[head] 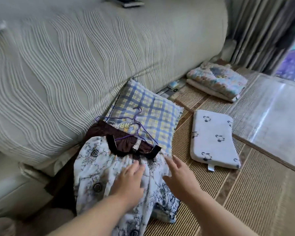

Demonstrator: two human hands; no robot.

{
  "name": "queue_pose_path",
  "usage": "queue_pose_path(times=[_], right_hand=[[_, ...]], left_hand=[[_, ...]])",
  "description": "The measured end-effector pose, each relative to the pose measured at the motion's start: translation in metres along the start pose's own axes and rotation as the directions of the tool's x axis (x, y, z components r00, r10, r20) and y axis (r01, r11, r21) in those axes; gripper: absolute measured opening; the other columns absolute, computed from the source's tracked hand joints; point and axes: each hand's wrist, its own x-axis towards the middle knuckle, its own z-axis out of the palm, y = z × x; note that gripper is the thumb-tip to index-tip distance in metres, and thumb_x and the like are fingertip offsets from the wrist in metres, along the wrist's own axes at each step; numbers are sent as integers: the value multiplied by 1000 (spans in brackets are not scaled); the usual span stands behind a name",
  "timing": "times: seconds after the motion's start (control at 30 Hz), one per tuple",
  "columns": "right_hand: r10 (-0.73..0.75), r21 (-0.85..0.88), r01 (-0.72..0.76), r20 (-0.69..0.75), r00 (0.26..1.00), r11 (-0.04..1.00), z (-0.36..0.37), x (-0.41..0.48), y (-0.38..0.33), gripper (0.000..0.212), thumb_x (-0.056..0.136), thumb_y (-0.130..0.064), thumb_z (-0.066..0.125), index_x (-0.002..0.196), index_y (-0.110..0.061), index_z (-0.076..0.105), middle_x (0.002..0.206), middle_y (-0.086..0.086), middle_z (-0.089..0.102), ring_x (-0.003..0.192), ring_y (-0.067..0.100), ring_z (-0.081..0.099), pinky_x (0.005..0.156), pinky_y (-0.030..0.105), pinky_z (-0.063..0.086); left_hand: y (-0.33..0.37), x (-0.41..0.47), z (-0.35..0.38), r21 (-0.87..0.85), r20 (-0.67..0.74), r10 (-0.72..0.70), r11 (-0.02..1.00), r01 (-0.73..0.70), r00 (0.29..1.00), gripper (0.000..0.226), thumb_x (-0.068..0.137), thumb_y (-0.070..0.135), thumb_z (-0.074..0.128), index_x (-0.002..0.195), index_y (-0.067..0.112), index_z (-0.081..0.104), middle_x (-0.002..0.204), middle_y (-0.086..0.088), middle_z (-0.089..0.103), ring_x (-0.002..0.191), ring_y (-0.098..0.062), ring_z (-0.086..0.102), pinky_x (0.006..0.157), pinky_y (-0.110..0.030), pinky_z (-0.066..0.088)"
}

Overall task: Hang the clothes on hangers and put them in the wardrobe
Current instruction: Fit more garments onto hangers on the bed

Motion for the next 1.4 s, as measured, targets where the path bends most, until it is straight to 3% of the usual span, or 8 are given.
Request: queue_pose_path(times=[0.3,0.47,0.6,0.73,0.83,1.0,1.17,1.4], right_hand=[[199,-43,-202,-78,977,978,-60,-280,30,59,91,-40,51,144,-36,27,155,0,23,140,21,26,114,46,27],[390,3,-394,-136,911,919,-56,-452,66,58,89,-40,55,142,-36,31,154,0,25,141,21,26,114,44,27],[588,68,-584,-133,798,809,-48,-581,107,56,89,-41,54,141,-36,35,153,-1,27,140,19,26,113,44,28],[766,110,-759,-135,628,642,-53,-703,146,57,87,-43,53,141,-35,37,152,-1,29,138,19,29,109,38,33],[852,173,-835,-136,505,523,-62,-775,174,57,88,-40,54,142,-32,37,151,0,29,138,19,30,109,36,33],[915,295,-866,-143,377,403,-73,-864,228,60,88,-36,58,143,-29,35,146,2,36,132,21,37,107,37,34],[912,320,-855,-105,396,408,-64,-904,309,61,88,-37,58,143,-29,33,146,0,37,132,20,37,105,35,33],[797,180,-782,-17,603,596,-53,-881,455,50,96,-34,46,144,-28,34,153,-1,29,139,16,28,111,32,27]], left_hand=[[114,-202,-6,-32,29,277,961,-276,960,71,90,40,47,149,36,8,159,7,5,145,-18,8,117,-44,10],[180,-322,43,16,137,489,868,-496,861,68,91,44,46,148,35,11,158,7,11,145,-16,10,116,-45,13],[238,-399,93,-18,259,608,780,-626,750,67,91,45,46,148,36,12,158,8,12,145,-13,9,117,-45,11],[301,-465,135,-50,328,694,690,-722,641,66,90,45,49,147,38,16,157,10,15,145,-12,12,117,-47,12],[341,-498,158,-46,354,725,645,-763,591,68,89,46,52,146,39,18,155,11,19,143,-11,17,116,-48,16],[405,-535,195,-29,405,744,592,-806,532,67,88,47,53,146,38,21,153,11,24,141,-12,21,115,-44,20],[475,-550,257,4,459,692,626,-780,557,64,88,46,53,145,35,27,150,10,31,138,-13,29,113,-41,28],[555,-528,352,9,498,549,770,-637,671,66,86,41,56,145,29,28,149,4,33,137,-18,31,111,-42,31]])
